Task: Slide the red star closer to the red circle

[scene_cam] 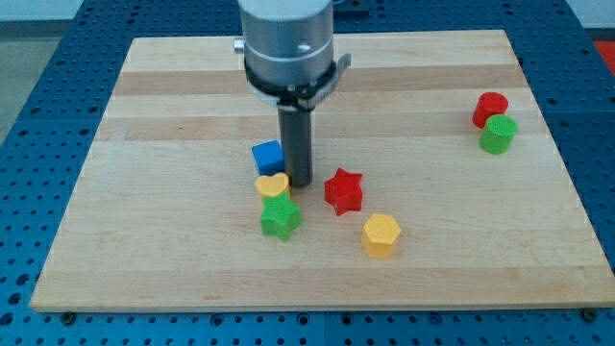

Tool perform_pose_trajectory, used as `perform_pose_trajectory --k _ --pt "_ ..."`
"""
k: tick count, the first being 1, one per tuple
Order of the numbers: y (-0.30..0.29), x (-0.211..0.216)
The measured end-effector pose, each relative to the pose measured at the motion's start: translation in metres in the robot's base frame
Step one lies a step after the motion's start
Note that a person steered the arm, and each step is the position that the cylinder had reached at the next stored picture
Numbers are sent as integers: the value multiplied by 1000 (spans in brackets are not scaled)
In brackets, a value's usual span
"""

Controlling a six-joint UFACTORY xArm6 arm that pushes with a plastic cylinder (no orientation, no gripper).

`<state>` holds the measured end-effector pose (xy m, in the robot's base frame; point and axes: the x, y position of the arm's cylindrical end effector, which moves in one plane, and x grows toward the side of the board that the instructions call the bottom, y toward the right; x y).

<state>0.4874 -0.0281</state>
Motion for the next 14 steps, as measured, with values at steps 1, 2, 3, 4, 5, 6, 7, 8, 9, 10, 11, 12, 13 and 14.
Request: perform_pose_trajectory --k 1,2,3,4,5,6,7,8,9,10,11,12,13,14 --pt "11 26" --pt "67 10" --pt "119 -31" --pt "152 -58" --pt "139 -58" --pt "125 -52" --pt "121 -2" --pt "143 39" --pt "148 6" --pt "150 -20" --pt "153 -29" --pt "162 -2" --pt "175 -3" --pt "175 -63"
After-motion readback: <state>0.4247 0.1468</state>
